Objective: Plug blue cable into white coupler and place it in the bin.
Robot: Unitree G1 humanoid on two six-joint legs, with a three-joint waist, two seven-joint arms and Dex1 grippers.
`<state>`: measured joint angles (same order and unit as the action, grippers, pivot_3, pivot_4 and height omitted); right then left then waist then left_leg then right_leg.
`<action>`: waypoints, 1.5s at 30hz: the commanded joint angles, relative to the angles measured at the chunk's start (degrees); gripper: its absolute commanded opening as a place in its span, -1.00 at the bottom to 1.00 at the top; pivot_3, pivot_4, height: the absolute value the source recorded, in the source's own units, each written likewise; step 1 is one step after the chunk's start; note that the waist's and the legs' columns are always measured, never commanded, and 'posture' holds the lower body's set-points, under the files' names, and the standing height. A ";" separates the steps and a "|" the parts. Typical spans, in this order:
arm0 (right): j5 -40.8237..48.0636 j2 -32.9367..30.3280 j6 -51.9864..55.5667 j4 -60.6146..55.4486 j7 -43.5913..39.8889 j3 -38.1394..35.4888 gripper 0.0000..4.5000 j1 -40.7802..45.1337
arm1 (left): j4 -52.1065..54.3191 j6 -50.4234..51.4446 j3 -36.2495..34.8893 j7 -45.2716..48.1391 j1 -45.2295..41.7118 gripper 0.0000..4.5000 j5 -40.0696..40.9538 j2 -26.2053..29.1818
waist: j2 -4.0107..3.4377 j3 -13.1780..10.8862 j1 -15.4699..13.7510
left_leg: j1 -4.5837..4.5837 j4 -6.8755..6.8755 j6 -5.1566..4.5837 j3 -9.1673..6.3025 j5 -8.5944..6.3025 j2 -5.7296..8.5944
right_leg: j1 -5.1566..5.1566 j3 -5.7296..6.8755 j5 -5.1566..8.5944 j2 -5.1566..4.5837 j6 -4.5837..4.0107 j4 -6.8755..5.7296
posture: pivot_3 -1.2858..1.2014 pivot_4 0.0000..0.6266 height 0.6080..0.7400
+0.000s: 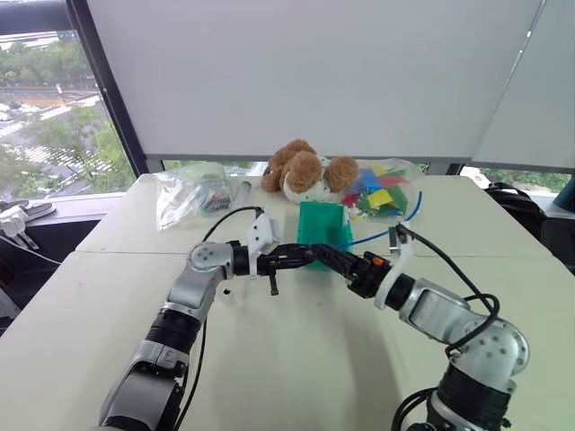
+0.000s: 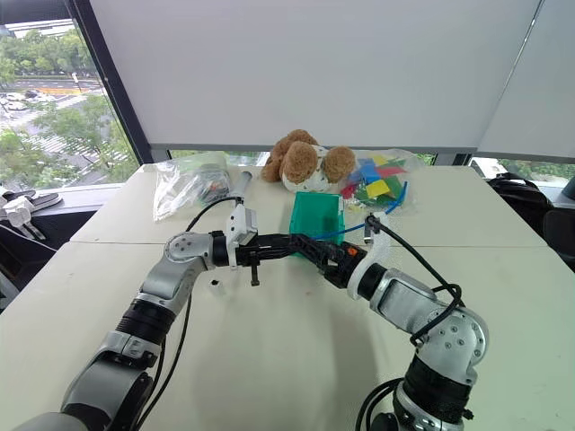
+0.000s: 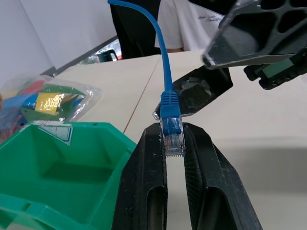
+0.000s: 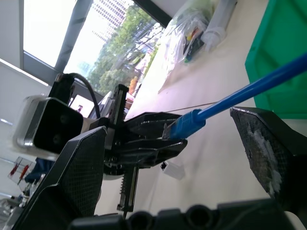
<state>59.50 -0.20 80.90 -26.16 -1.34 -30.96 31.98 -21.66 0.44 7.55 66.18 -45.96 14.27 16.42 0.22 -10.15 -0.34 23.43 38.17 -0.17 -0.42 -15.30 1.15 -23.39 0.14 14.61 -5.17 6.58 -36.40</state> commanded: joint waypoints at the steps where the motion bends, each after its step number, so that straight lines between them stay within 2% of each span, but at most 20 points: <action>1: 3.56 0.54 -2.10 0.24 2.24 0.73 1.00 0.69 | 1.99 -1.20 -0.76 -0.11 -1.84 -0.99 0.89 -0.13 | 0.00 0.00 0.15 | 0.00 0.00 0.00 0.00 0.00 0.00 | 0.00 0.00 0.00 0.01 0.00 0.00 | 0.03 -0.52 1.00; 6: 6.21 -0.46 -4.20 1.37 4.08 2.39 1.00 0.34 | 2.08 -1.42 -0.59 0.03 -1.93 -0.99 0.70 -0.09 | 0.00 0.00 0.80 | 0.00 -0.02 0.00 -0.01 0.00 -0.02 | -0.01 0.00 0.00 0.04 0.00 0.00 | 0.03 -0.52 1.00; 9: 7.66 -1.21 -5.36 1.65 4.90 3.47 0.65 -0.10 | 2.15 -1.52 -0.49 0.05 -1.84 -1.00 0.61 -0.06 | 0.00 0.00 1.13 | 0.00 -0.03 0.00 -0.01 0.00 -0.02 | -0.01 0.00 0.00 0.04 0.00 0.00 | 0.03 -0.52 1.00; 13: 9.54 -2.22 -7.02 1.97 5.98 4.97 -0.20 -0.64 | 2.03 -1.71 -0.41 -0.12 -1.88 -1.00 0.55 -0.12 | 0.00 0.00 1.15 | 0.00 -0.05 0.00 -0.01 0.00 -0.05 | -0.03 -0.01 0.00 0.07 0.00 0.00 | 0.03 -0.52 1.00; 14: 9.98 -2.44 -7.46 1.99 6.19 5.38 -0.51 -0.76 | 1.95 -1.80 -0.40 -0.17 -1.92 -1.00 0.53 -0.14 | 0.00 0.00 1.15 | 0.00 -0.05 0.00 -0.01 0.00 -0.06 | -0.03 -0.01 0.00 0.07 0.00 0.00 | 0.03 -0.52 1.00; 16: 10.72 -2.99 -8.24 2.03 6.62 6.19 -0.89 -1.01 | 1.88 -1.89 -0.38 -0.22 -1.96 -1.00 0.55 -0.16 | 0.00 0.00 1.14 | 0.00 -0.05 -0.01 0.00 0.00 -0.05 | -0.03 -0.02 0.00 0.07 0.00 0.01 | 0.03 -0.52 1.00; 17: 11.21 -3.29 -8.66 2.07 6.86 6.48 -0.95 -1.17 | 1.88 -1.89 -0.34 -0.23 -1.97 -1.00 0.56 -0.17 | 0.00 0.00 1.13 | 0.00 -0.05 0.00 -0.01 0.00 -0.05 | -0.03 -0.02 0.00 0.07 0.00 0.01 | 0.03 -0.52 1.00; 23: 14.16 -5.49 -11.08 1.94 7.84 8.21 -0.95 -1.41 | 2.92 -0.05 -0.09 0.32 -1.13 -1.00 0.70 0.90 | 0.00 0.00 1.14 | 0.00 -0.05 -0.01 0.00 0.00 -0.05 | -0.03 -0.03 0.00 0.07 0.00 0.03 | 0.03 -0.52 1.00; 28: 16.69 -8.13 -13.22 2.54 8.40 9.84 -1.00 -1.04 | 5.57 4.40 -0.46 2.17 0.34 0.01 2.28 3.62 | -0.01 -0.01 1.30 | 0.00 -0.07 -0.01 0.00 0.00 -0.08 | -0.04 -0.03 0.01 0.09 0.00 0.03 | 0.03 -0.52 1.00; 32: 17.77 -10.52 -15.05 3.56 8.29 11.36 -1.00 -0.23 | 6.71 5.44 -1.83 1.84 0.80 0.93 2.29 6.26 | -0.01 -0.01 1.23 | 0.00 -0.08 -0.01 -0.01 0.00 -0.09 | -0.04 -0.03 0.01 0.09 0.00 0.04 | 0.03 -0.52 1.00; 39: 12.15 -22.29 -14.89 2.06 -1.08 18.33 -1.00 2.41 | 6.16 6.82 -4.90 7.24 1.26 0.98 3.55 16.76 | -0.02 -0.03 1.25 | 0.01 -0.11 -0.01 0.00 0.00 -0.09 | -0.05 -0.03 0.01 0.10 -0.01 0.09 | 0.03 -0.52 1.00; 42: 7.02 -28.61 -16.03 0.45 -11.32 24.91 -1.00 3.72 | -2.63 8.62 -5.66 15.99 -0.33 0.98 4.09 23.98 | -0.03 -0.04 1.49 | 0.01 -0.16 -0.01 0.03 0.00 -0.10 | -0.07 -0.03 0.01 0.11 -0.02 0.13 | 0.03 -0.52 1.00; 45: 3.91 -30.68 -17.95 1.58 -16.56 27.81 -1.00 4.36 | -8.89 7.88 -4.46 20.25 -1.59 0.98 3.05 25.97 | -0.03 -0.04 1.39 | 0.01 -0.18 -0.02 0.05 -0.01 -0.12 | -0.09 -0.02 0.02 0.21 -0.02 0.14 | 0.03 -0.52 1.00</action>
<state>65.08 -30.39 65.07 -23.44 -14.23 -4.56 34.56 -28.44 9.13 3.44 83.73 -45.85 17.29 42.07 0.19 -10.19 1.05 23.44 37.99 -0.18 -0.38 -15.30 0.95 -23.48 0.12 14.63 -4.96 6.55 -36.26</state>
